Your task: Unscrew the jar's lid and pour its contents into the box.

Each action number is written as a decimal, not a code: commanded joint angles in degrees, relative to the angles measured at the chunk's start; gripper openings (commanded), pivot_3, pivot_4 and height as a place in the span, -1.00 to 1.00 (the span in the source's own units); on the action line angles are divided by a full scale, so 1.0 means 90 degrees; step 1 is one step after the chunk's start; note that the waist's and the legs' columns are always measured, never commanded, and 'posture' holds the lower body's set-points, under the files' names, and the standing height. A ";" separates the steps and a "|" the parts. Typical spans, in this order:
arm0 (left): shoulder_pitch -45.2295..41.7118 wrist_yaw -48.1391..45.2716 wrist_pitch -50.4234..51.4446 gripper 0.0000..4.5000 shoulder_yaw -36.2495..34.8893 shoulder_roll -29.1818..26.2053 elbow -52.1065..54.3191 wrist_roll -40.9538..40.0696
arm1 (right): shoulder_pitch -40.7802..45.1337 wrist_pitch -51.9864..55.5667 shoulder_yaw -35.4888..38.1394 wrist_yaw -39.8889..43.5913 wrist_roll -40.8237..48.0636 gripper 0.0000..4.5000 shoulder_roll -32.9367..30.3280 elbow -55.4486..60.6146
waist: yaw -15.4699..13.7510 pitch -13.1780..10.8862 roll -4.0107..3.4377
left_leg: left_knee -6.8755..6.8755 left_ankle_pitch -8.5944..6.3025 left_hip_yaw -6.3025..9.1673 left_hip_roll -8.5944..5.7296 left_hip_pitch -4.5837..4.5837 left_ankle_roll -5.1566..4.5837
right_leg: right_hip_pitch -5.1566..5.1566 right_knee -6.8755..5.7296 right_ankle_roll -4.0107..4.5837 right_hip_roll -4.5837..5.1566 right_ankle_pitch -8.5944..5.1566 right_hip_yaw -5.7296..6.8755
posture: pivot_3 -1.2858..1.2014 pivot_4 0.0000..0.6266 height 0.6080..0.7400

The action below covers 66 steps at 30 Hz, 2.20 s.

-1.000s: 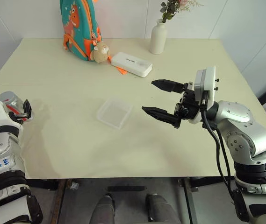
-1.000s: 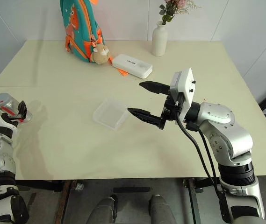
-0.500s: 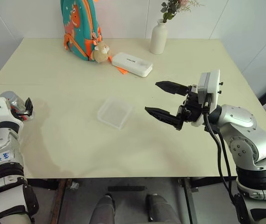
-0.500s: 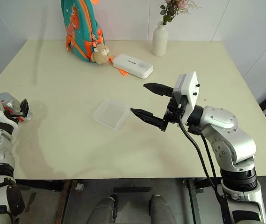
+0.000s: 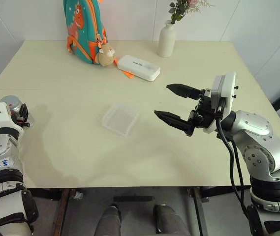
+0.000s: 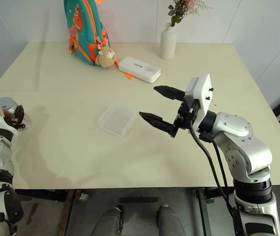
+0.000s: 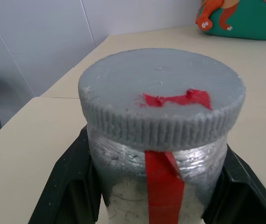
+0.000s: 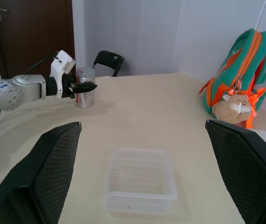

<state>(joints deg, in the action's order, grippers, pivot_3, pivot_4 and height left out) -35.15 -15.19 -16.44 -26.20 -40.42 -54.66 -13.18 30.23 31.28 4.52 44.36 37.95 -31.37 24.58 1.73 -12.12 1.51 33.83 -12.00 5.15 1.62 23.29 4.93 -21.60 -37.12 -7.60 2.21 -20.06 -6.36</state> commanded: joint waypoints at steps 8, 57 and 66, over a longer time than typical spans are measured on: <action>0.0189 -0.2756 0.2732 -0.05 0.0437 -0.0164 0.4346 -0.2257 | 0.0300 0.0312 0.0082 -0.0162 0.0314 1.00 -0.0040 0.0175 | -0.0001 -0.0003 0.0004 | 0.0001 0.0001 0.0006 -0.0001 0.0012 0.0002 | 0.0000 0.0006 0.0000 0.0003 0.0000 0.0005 | 0.03 -0.52 1.00; -0.0864 -0.4945 0.5042 -0.05 0.2935 0.0688 0.6349 -0.2168 | 0.2441 0.2175 -0.1196 -0.0960 0.0109 0.13 0.1366 -0.0716 | 0.0175 -0.0009 -0.0006 | 0.0026 0.0010 0.0015 0.0006 0.0099 0.0013 | -0.0126 -0.0079 0.0020 -0.0017 -0.0018 -0.0002 | 0.03 -0.52 1.00; -0.1489 -0.6857 0.4424 -0.05 0.3134 0.0518 0.5309 -0.2197 | 0.2763 0.1649 -0.1166 0.2237 0.0647 0.13 0.0316 -0.1824 | 0.0170 -0.0009 -0.0007 | 0.0032 0.0010 0.0015 0.0004 0.0097 0.0013 | -0.0116 -0.0073 0.0020 -0.0019 -0.0018 0.0003 | 0.03 -0.52 1.00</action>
<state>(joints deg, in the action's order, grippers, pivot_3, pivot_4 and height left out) -47.18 -74.84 26.47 5.49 -34.47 -4.11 -33.14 54.35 47.31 -7.17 57.65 41.94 -26.38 8.72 3.27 -12.20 1.45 34.13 -11.91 5.29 1.66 24.16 5.04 -22.64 -37.79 -7.43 2.03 -20.22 -6.33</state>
